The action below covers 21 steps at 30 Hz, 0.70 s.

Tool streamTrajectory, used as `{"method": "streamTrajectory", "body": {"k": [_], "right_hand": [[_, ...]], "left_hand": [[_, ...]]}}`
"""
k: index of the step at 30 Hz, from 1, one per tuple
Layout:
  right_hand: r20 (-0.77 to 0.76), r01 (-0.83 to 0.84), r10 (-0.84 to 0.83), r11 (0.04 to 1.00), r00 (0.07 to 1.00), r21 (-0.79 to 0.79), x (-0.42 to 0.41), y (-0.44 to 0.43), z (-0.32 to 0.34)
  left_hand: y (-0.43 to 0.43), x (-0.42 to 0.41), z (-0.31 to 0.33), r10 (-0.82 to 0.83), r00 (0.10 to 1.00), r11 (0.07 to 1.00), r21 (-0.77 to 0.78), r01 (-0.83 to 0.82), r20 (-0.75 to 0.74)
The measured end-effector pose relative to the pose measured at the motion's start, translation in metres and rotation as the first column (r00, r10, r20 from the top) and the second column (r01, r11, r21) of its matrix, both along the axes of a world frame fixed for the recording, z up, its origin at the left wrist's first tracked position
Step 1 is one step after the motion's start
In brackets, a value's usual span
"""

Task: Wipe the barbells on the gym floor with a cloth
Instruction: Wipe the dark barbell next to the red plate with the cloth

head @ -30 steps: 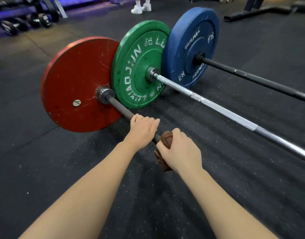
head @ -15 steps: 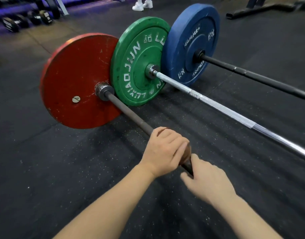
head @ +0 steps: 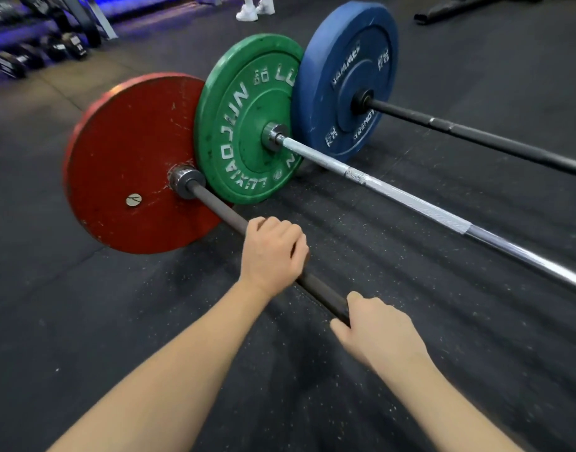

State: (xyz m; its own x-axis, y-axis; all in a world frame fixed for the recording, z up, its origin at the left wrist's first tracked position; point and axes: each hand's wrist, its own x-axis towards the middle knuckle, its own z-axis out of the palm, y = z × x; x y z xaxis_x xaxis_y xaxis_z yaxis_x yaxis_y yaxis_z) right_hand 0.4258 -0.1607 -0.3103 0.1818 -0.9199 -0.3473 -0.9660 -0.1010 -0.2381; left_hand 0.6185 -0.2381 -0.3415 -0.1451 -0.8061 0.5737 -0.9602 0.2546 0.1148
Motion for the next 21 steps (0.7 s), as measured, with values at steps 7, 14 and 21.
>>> {"method": "streamTrajectory", "body": {"k": [7, 14, 21], "right_hand": [[0.006, 0.0, 0.0, 1.0, 1.0, -0.003, -0.001, 0.0, -0.001], [0.019, 0.012, -0.013, 1.0, 1.0, 0.027, -0.003, 0.0, -0.002], [0.04, -0.013, 0.013, 1.0, 0.999, 0.007, -0.003, -0.001, -0.005]], "left_hand": [[0.014, -0.018, -0.006, -0.132, 0.991, 0.991, -0.014, 0.133, 0.033], [-0.022, 0.034, 0.008, -0.044, 0.999, 0.991, 0.126, 0.046, -0.015], [-0.001, -0.005, 0.007, 0.037, 0.999, 0.988, 0.148, -0.042, 0.038]]}}
